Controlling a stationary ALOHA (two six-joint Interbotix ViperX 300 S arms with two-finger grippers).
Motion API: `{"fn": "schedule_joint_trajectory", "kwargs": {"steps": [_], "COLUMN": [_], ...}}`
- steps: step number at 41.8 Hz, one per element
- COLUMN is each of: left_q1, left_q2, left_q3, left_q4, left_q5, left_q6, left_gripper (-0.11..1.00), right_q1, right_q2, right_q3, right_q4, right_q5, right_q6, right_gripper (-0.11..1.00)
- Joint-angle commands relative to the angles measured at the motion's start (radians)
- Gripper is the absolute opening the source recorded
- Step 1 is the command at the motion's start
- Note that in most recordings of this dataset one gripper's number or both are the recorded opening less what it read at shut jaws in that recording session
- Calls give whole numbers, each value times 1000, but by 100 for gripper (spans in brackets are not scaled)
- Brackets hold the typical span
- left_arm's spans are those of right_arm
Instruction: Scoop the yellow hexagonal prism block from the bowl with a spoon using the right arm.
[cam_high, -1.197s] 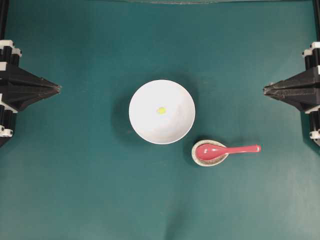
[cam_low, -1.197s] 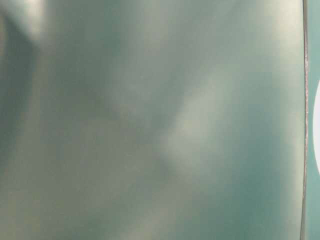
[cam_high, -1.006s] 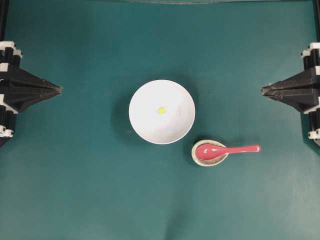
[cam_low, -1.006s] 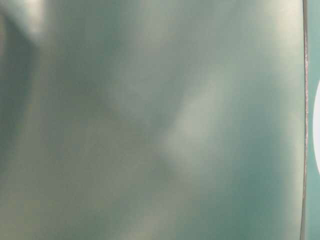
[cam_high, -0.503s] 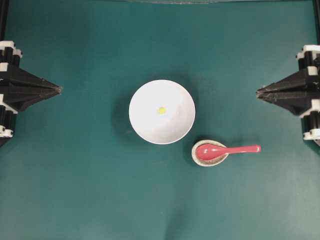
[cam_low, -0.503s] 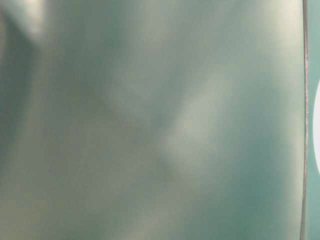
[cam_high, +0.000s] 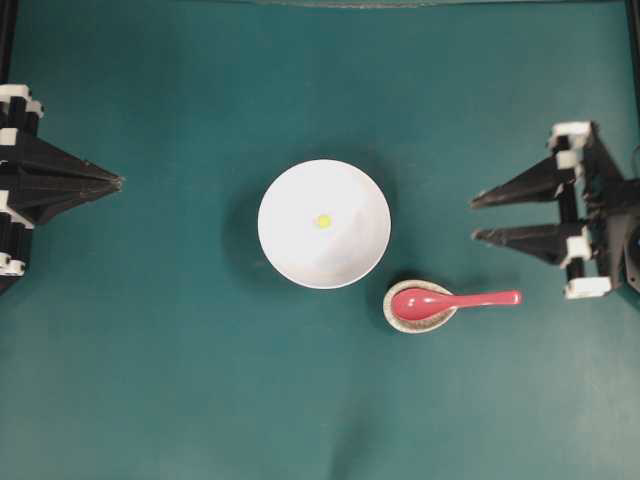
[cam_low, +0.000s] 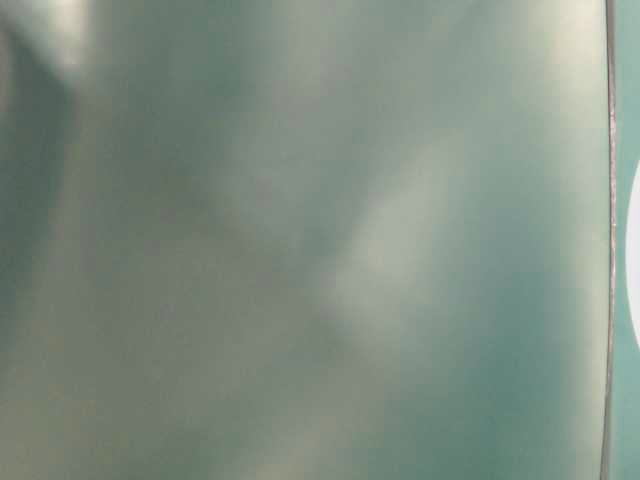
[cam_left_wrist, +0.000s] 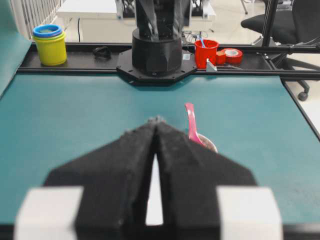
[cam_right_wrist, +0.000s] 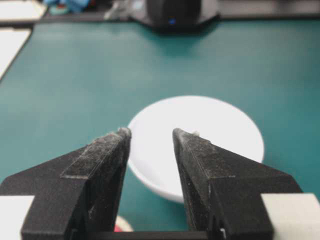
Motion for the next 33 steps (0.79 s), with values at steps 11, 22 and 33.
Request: {"fn": "schedule_joint_trajectory", "kwargs": {"steps": [11, 22, 33], "left_q1": [0, 0, 0], "left_q2": [-11, -9, -9], "left_q3": [-26, -26, -26], "left_q4": [3, 3, 2], "left_q5": [38, 44, 48], "left_q6": [0, 0, 0], "left_gripper": [0, 0, 0], "right_q1": [34, 129, 285], "right_q2": [218, 433, 634], "right_q3": [67, 141, 153], "right_q4": [41, 156, 321], "right_q5": [-307, -589, -762], "right_q6": [6, 38, 43], "right_gripper": [46, 46, 46]}}
